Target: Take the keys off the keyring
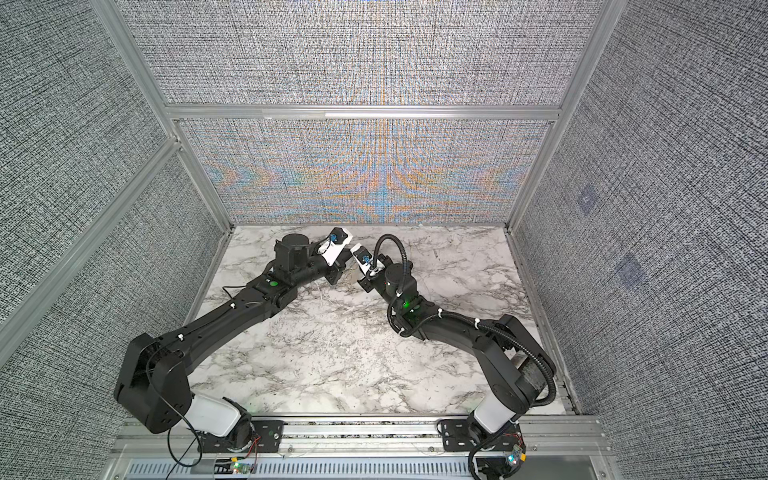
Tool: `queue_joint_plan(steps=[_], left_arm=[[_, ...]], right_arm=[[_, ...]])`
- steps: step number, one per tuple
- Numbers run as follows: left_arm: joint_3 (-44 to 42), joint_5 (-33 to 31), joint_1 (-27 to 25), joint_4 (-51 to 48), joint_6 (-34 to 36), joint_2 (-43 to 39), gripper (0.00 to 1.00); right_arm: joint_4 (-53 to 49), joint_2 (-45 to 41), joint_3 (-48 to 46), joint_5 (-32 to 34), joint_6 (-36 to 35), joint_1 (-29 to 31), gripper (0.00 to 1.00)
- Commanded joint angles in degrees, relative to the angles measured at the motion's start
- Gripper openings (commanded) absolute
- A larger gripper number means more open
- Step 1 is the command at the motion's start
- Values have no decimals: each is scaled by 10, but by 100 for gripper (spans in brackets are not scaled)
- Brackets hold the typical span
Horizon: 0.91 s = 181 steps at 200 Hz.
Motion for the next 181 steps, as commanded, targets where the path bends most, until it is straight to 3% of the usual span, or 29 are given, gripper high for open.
queue_joint_plan(steps=[1, 16, 121, 181], left_arm=[[7, 7, 0, 3, 0, 0, 0], [7, 7, 0, 2, 0, 0, 0], [8, -12, 4, -14, 22, -3, 0], [-16, 25, 28, 17, -11, -6, 0]], right_arm=[[26, 2, 2, -12, -3, -1, 10], [24, 3, 2, -13, -3, -1, 5], [53, -8, -28, -43, -33, -1, 0], [101, -12, -52, -82, -42, -5, 0]])
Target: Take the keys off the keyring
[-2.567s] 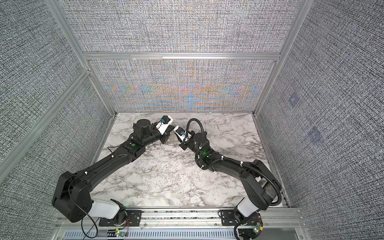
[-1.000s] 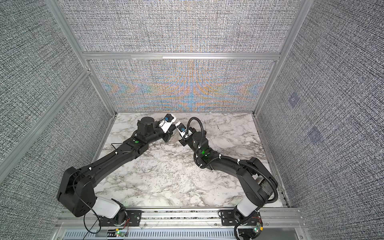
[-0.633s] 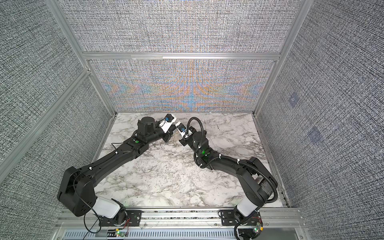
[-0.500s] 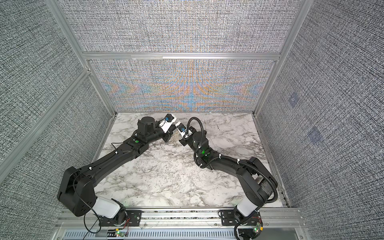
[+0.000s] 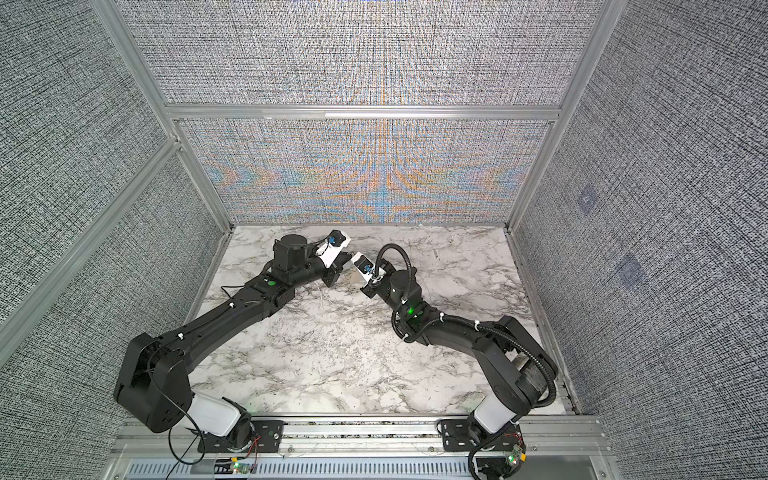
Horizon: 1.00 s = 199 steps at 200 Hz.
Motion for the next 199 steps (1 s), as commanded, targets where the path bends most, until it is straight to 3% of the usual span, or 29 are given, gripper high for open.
queue_joint_plan(steps=[1, 116, 199], left_arm=[[-6, 5, 7, 37, -16, -6, 0], [-8, 42, 35, 43, -39, -2, 0], [-4, 70, 35, 43, -59, -23, 0]], right_arm=[[43, -5, -4, -29, -6, 1, 0], [64, -6, -10, -102, -6, -12, 0], [25, 11, 9, -73, 20, -12, 0]])
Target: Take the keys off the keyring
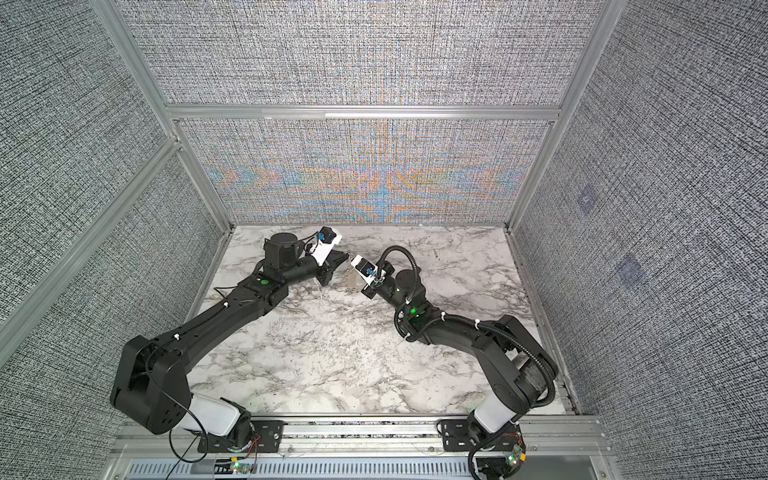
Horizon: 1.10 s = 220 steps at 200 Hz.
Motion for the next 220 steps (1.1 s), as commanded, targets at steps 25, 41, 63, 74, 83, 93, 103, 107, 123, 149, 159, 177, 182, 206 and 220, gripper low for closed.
queue_joint_plan(steps=[25, 41, 63, 74, 83, 93, 103, 107, 123, 149, 159, 177, 182, 206, 220], left_arm=[[2, -7, 1, 28, -22, -12, 0], [3, -13, 0, 25, -22, -10, 0], [6, -22, -1, 22, -20, -9, 0], [8, -24, -1, 20, -19, -8, 0], [10, -26, -2, 19, -19, -7, 0], [12, -28, -2, 18, -18, -6, 0], [15, -30, -2, 16, -18, -6, 0], [16, -30, -2, 15, -18, -5, 0], [19, -34, -5, 13, -17, -4, 0], [21, -37, -9, 9, -14, -2, 0], [23, -39, -10, 7, -13, -1, 0], [26, -41, -13, 5, -13, 1, 0], [27, -42, -14, 4, -12, 0, 0], [28, -42, -17, 2, -10, 2, 0], [28, -44, -20, 1, -7, 2, 0]], right_arm=[[-13, 15, 15, 0, 23, 0, 3], [-7, 19, 18, -6, 27, 1, 8], [-11, 20, 21, -26, 32, 1, 14], [-23, 20, 27, -29, 36, 2, 17], [-31, 21, 30, -27, 38, 2, 19], [-32, 22, 33, -18, 43, 2, 22], [-34, 23, 34, -7, 47, 3, 24], [-33, 23, 34, -4, 49, 3, 24], [-36, 24, 37, 10, 53, 5, 25], [-46, 26, 45, 45, 50, 9, 25], [-48, 24, 49, 56, 47, 9, 25], [-53, 24, 53, 75, 46, 10, 25], [-53, 24, 53, 81, 46, 11, 25], [-56, 25, 52, 106, 46, 12, 25], [-57, 24, 52, 114, 44, 13, 24]])
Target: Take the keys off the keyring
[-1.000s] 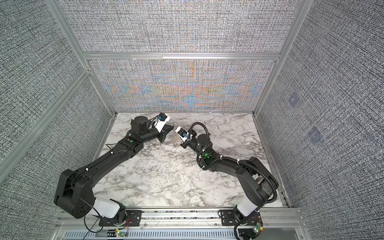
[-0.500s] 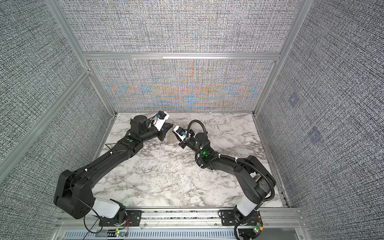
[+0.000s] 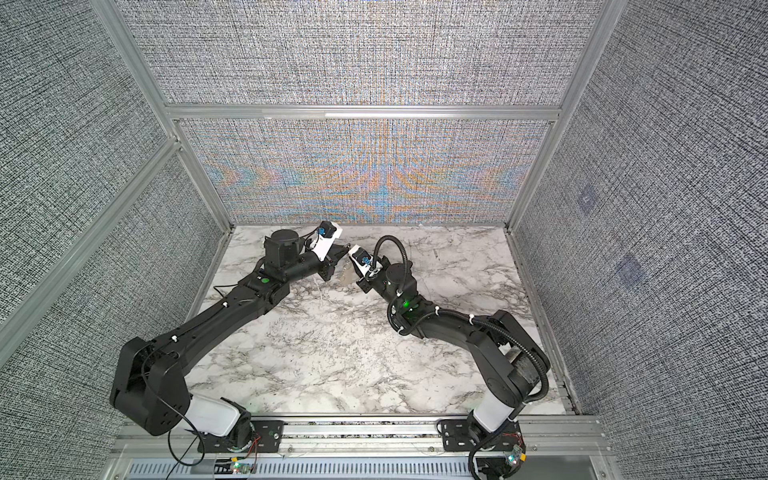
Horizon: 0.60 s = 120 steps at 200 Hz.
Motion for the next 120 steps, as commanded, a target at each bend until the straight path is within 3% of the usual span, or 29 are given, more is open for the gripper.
queue_joint_plan(steps=[1, 120], left_arm=[[6, -2, -3, 0, 5, 1, 0], [9, -8, -10, -7, 12, -4, 0]], right_arm=[[-1, -1, 4, 32, 1, 3, 24], [-15, -5, 20, 27, -7, 7, 18]])
